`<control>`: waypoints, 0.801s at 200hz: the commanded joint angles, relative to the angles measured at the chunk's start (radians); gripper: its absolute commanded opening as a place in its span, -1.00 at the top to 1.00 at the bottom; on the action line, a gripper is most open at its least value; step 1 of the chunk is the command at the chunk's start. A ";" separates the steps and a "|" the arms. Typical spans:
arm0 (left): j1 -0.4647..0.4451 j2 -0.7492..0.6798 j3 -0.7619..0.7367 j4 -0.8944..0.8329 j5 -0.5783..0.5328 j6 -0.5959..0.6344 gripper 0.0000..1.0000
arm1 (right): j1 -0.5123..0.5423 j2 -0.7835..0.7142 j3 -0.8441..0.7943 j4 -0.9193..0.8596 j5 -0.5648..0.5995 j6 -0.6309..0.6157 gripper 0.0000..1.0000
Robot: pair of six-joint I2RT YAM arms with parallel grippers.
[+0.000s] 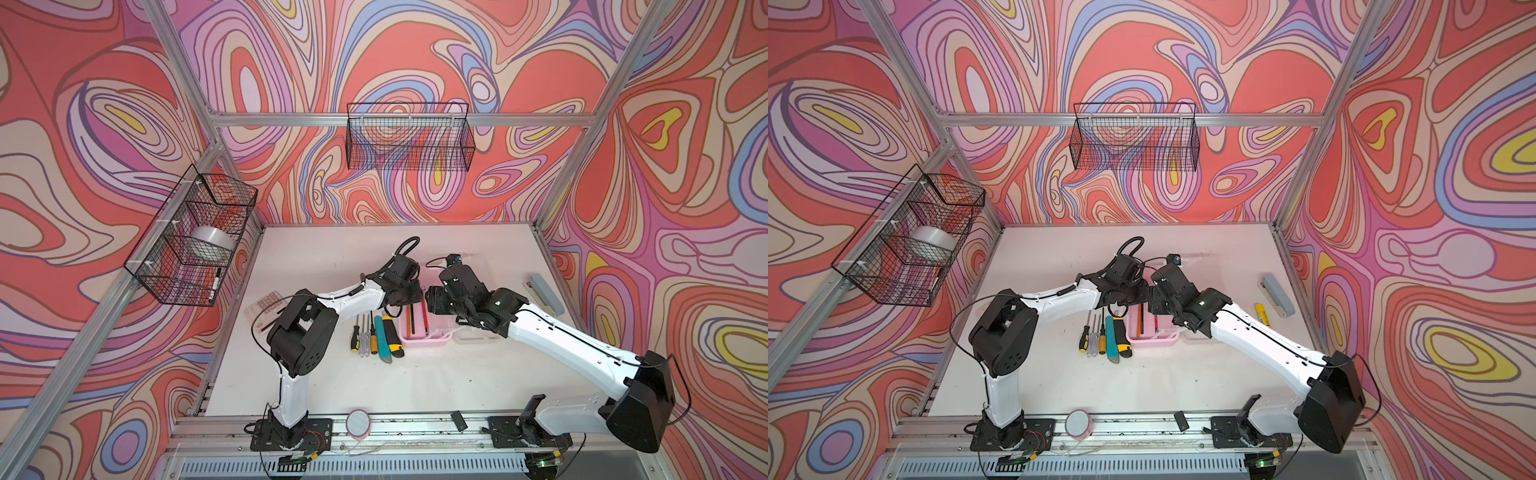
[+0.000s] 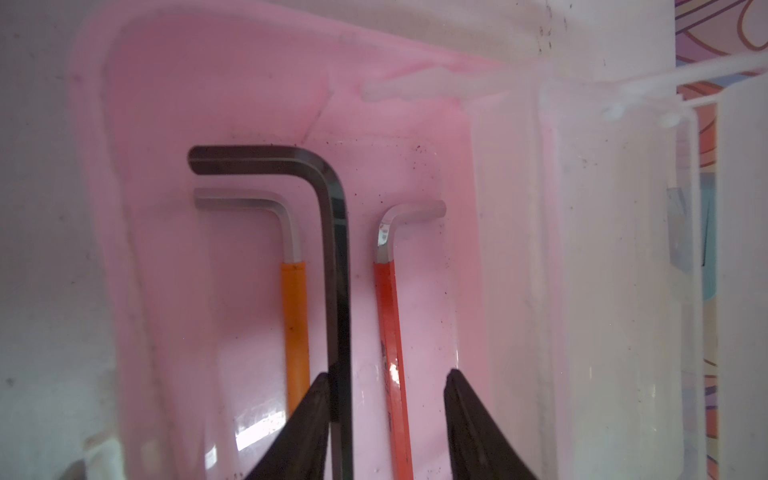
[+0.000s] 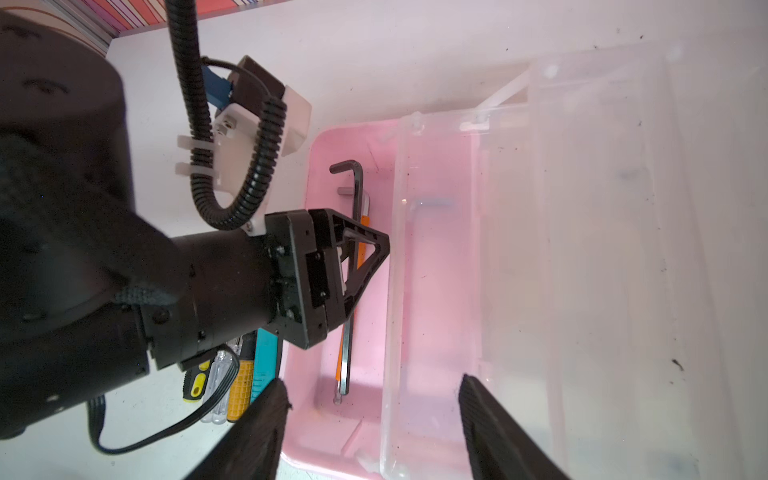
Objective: Pack the tool kit
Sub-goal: 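Lower the black hex key into the pink box and open the left gripper, then move the left gripper back over the screwdrivers while right moves to the knives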
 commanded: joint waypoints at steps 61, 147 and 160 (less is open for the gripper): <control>-0.002 -0.034 0.019 -0.023 -0.026 0.032 -0.02 | -0.004 0.008 0.029 -0.008 -0.005 -0.021 -0.37; 0.010 -0.274 -0.060 -0.135 -0.150 0.194 -0.12 | 0.036 -0.024 0.058 -0.009 -0.038 -0.055 -0.33; 0.032 -0.356 -0.120 -0.167 -0.193 0.216 -0.12 | 0.081 -0.025 0.087 -0.026 0.000 -0.067 -0.33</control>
